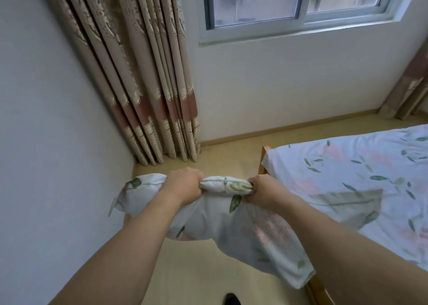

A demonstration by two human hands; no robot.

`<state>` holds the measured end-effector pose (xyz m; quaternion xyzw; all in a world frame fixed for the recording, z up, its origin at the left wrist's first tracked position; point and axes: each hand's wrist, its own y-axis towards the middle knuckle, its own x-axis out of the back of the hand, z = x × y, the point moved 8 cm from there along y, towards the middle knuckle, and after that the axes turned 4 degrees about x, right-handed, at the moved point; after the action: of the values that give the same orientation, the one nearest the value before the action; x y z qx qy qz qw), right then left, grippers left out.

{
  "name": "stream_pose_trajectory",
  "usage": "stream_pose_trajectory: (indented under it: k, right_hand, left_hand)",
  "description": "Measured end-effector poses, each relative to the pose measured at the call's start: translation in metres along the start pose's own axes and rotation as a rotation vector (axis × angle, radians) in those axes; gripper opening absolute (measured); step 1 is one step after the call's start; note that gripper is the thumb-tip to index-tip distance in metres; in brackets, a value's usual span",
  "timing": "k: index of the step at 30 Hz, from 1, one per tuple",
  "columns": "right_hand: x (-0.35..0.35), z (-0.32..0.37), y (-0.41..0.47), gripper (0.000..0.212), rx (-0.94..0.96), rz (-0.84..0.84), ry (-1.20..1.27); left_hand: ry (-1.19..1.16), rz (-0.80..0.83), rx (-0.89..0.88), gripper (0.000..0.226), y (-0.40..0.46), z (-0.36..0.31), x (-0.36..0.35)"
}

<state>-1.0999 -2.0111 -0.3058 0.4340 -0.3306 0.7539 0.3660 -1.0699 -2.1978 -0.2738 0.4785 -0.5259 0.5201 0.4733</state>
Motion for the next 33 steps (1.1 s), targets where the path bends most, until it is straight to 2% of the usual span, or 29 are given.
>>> stream_pose_trajectory:
  k: [5, 11, 19, 33]
  right_hand:
    - [0.051, -0.027, 0.113, 0.019, -0.039, -0.041, 0.036]
    - [0.085, -0.068, 0.250, 0.019, -0.101, -0.040, 0.005]
    - [0.153, -0.141, 0.413, 0.016, -0.288, -0.120, 0.027]
    - [0.250, -0.357, 0.610, 0.013, -0.601, -0.163, 0.191]
  left_hand:
    - [0.013, -0.032, -0.037, 0.018, 0.125, 0.024, 0.032]
    - [0.010, -0.005, -0.080, 0.017, 0.279, 0.053, 0.032]
    - [-0.019, 0.006, -0.230, 0.020, 0.506, 0.063, 0.049]
    - [0.052, 0.058, -0.531, 0.020, 0.858, -0.052, 0.046]
